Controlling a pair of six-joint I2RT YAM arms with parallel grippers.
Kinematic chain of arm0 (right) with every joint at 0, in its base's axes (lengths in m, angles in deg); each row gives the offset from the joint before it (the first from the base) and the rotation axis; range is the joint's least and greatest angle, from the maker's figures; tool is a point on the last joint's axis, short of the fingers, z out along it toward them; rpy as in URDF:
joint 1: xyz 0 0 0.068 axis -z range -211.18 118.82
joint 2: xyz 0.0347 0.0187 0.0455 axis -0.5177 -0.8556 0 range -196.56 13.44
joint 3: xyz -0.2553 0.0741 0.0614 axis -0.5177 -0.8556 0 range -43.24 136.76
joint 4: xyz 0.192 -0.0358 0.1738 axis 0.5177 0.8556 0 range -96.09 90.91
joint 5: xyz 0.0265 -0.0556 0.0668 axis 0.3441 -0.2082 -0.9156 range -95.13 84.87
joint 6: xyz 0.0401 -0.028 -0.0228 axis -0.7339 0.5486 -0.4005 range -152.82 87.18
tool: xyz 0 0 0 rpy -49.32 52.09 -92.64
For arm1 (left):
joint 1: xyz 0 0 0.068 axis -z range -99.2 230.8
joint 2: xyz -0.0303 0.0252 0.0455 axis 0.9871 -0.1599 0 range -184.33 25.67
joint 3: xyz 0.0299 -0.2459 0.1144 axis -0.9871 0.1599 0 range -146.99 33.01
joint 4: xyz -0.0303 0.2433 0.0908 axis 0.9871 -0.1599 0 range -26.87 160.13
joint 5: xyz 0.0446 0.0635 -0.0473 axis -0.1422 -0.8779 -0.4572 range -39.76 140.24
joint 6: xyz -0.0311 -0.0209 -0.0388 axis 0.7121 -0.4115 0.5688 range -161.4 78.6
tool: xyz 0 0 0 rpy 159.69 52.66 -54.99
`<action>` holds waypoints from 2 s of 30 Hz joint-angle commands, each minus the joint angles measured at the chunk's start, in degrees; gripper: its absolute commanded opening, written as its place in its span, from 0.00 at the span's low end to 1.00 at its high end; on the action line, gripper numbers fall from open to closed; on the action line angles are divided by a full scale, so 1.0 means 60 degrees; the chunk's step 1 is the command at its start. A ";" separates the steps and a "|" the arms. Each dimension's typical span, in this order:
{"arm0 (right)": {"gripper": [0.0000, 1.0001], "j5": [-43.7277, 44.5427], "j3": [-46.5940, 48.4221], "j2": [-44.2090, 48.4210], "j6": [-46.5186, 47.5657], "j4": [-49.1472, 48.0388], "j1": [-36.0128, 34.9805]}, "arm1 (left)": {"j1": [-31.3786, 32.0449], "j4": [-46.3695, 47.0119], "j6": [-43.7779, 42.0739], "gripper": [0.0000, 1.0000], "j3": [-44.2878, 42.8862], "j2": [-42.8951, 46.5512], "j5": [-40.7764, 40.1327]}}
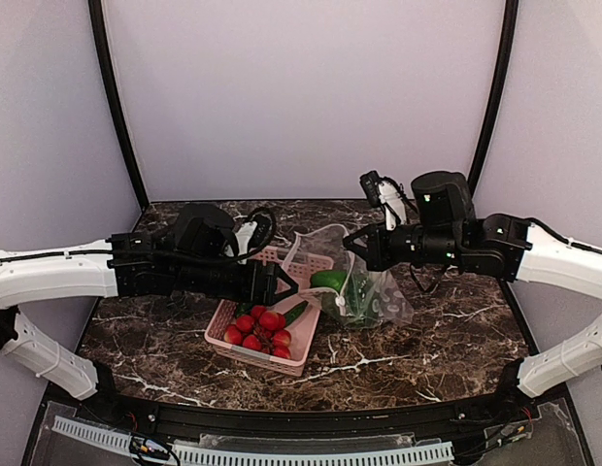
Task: Place the food in the zip-top bag and seal the zipper
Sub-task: Adjust the zipper food storage bag at the center of the board.
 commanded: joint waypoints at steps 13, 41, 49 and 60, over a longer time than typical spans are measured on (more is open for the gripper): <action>0.00 -0.0144 0.0237 0.0035 -0.0135 -0.0446 -0.0068 | -0.0682 0.1613 0.0830 0.53 0.0733 -0.0706 0.0219; 0.00 0.2143 0.0963 0.1062 -0.0430 0.1269 0.0444 | -0.0853 0.1521 -0.0587 0.01 -0.3385 -0.2436 0.2433; 0.00 0.1964 0.0746 0.0930 -0.0633 0.1219 0.0456 | -0.0930 0.1244 -0.0593 0.01 -0.2832 -0.2152 0.2044; 0.00 0.1742 0.0656 0.0856 -0.0730 0.1048 0.0459 | -0.0946 0.0861 -0.0795 0.50 -0.2290 -0.1723 0.1491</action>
